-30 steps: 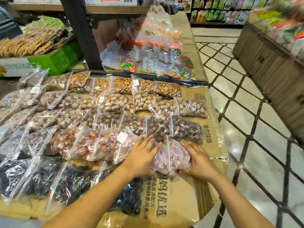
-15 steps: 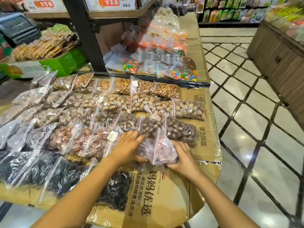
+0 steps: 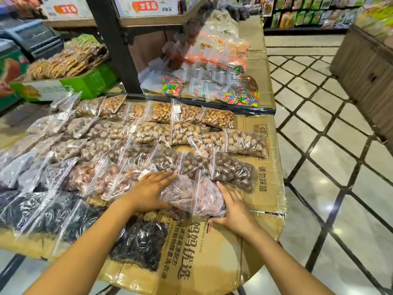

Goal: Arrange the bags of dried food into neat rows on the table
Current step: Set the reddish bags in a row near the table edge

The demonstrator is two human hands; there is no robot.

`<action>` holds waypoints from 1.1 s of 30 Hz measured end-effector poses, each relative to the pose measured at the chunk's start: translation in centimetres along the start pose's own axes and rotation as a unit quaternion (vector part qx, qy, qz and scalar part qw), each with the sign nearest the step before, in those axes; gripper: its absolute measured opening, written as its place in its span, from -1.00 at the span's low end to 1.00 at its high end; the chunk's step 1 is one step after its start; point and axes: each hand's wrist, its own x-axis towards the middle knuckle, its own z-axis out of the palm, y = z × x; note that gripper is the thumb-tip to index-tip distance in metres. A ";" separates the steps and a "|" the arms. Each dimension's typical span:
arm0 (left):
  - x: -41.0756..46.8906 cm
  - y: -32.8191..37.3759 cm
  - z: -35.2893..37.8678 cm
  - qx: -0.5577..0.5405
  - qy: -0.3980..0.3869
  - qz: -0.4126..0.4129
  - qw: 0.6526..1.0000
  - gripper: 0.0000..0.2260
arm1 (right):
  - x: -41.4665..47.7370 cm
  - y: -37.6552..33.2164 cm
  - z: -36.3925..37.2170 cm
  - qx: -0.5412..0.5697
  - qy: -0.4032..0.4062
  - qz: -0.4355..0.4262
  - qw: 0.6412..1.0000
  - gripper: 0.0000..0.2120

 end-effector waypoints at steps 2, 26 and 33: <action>-0.1 -0.2 0.0 -0.027 -0.006 -0.005 1.000 -0.22 | 0.1 0.1 0.1 -0.004 -0.001 -0.002 1.000 0.13; -4.6 3.7 4.4 -0.036 0.163 -0.157 0.973 -0.12 | -2.3 -2.1 -3.1 0.031 -0.064 0.054 0.996 0.21; -9.0 -2.3 5.9 -0.060 0.207 -0.211 0.953 -0.14 | -2.2 -9.5 -0.3 0.001 -0.008 0.009 1.000 -0.05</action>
